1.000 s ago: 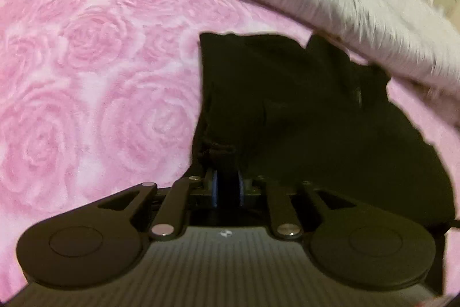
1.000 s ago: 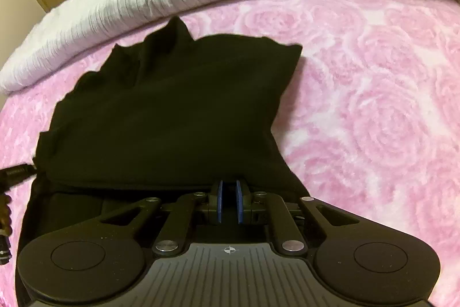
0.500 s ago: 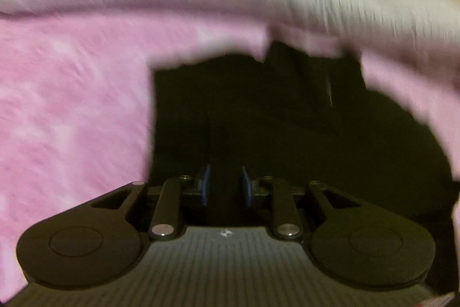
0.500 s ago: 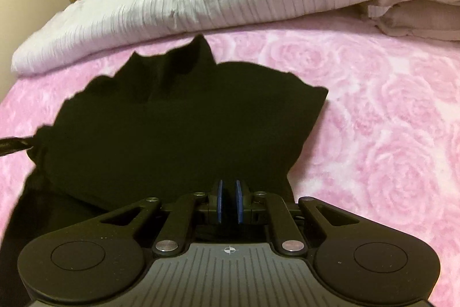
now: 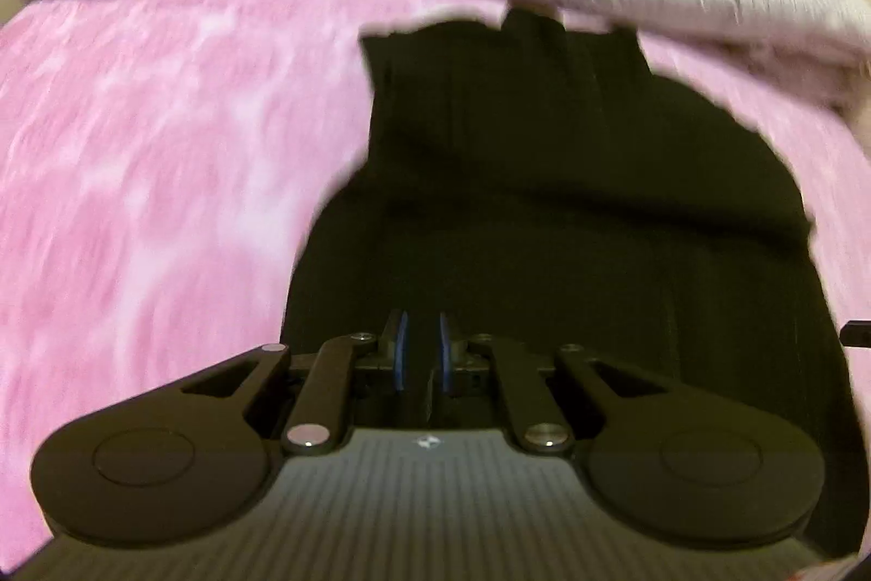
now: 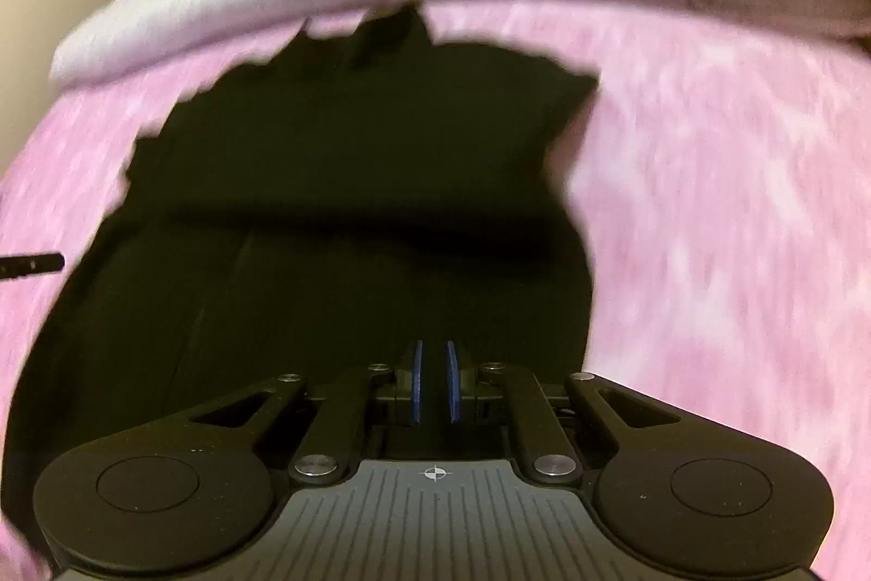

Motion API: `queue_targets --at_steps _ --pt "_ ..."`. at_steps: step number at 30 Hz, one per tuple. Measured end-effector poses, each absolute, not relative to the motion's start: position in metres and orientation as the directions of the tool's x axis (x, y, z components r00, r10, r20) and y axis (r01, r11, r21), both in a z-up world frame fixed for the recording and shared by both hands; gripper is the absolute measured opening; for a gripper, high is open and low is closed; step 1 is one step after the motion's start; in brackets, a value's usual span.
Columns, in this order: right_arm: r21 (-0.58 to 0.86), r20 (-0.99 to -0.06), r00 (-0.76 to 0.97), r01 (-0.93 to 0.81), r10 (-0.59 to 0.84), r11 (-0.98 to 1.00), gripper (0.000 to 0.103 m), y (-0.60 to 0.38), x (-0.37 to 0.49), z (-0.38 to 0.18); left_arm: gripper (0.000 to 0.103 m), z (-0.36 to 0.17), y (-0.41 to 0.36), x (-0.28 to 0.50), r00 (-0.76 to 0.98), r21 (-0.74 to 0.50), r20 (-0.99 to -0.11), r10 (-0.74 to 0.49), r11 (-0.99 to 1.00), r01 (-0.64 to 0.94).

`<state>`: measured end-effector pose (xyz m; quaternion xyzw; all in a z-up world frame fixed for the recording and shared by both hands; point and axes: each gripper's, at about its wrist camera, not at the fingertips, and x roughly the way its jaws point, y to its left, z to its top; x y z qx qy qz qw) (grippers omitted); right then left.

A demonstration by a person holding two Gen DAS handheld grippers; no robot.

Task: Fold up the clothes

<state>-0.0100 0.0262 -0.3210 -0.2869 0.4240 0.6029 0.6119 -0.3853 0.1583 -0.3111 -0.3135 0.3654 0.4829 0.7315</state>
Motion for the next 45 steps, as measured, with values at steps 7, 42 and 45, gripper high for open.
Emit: queue_targets --at_steps 7,42,45 --pt "0.174 -0.946 -0.102 -0.96 0.306 0.217 0.008 -0.086 -0.053 -0.346 0.016 -0.337 0.046 -0.433 0.143 -0.088 -0.919 0.366 0.164 -0.983" --pt "0.148 -0.835 0.028 -0.951 0.55 0.273 0.069 -0.247 -0.23 -0.062 0.027 -0.047 -0.149 -0.454 0.239 -0.006 -0.834 0.497 0.426 -0.905" --pt "0.139 -0.838 0.023 -0.957 0.545 0.254 0.069 -0.256 -0.227 -0.063 0.027 -0.046 -0.156 -0.443 0.233 0.0 -0.836 0.497 0.424 -0.906"
